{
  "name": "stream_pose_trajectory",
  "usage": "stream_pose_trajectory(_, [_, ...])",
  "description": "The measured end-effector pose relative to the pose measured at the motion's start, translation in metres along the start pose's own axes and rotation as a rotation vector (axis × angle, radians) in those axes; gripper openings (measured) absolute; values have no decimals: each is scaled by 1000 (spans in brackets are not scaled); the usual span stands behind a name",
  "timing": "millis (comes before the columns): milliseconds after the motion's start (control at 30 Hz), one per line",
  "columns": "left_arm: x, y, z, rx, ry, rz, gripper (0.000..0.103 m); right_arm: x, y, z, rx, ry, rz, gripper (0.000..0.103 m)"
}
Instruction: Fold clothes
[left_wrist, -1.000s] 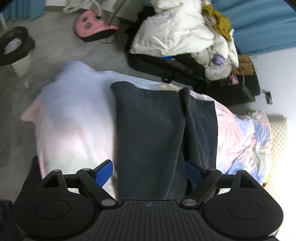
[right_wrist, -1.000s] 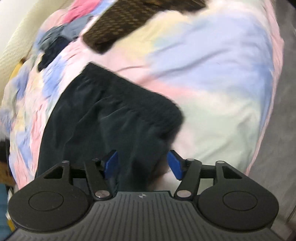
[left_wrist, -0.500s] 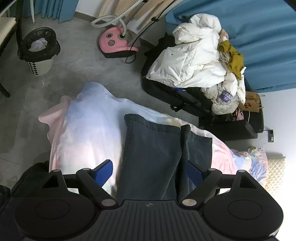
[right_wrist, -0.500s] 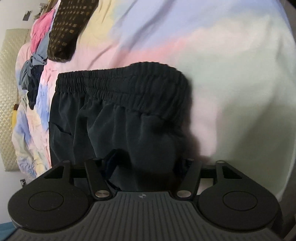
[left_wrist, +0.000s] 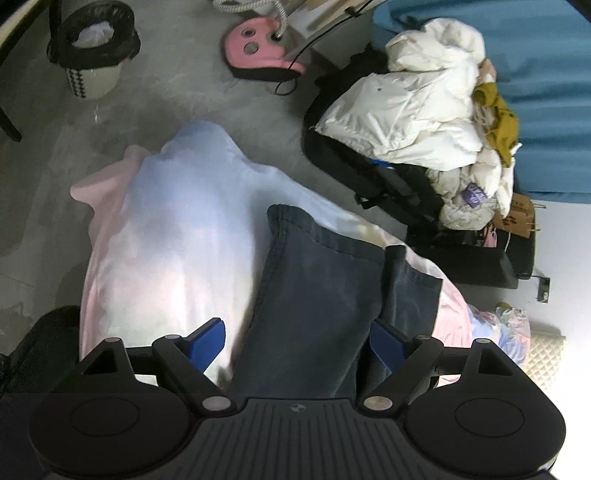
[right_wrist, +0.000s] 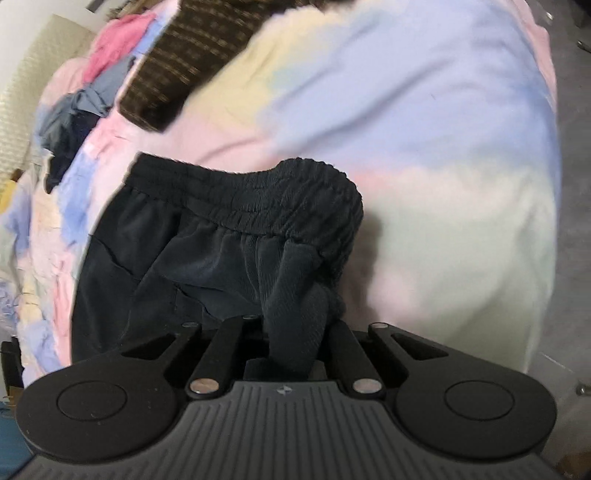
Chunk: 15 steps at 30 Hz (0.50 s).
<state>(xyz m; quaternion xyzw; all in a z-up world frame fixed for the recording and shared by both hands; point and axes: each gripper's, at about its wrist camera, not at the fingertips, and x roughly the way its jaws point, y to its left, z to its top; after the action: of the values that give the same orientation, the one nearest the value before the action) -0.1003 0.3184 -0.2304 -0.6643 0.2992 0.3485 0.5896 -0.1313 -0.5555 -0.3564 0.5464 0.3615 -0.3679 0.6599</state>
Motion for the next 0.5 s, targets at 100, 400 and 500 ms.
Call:
stream_pose_trajectory(100, [26,1,6,-8,20,4,86,-6,16,-2,-18,-20,-10,6])
stream_pose_trajectory(400, [111,6,18,-63,89,-7,72,-37,58,-4,-63,-46,-18,6])
stream_pose_trajectory(500, [129,0,22,-39,101,32,70,-43,78,-4,-100,-55,-11,7])
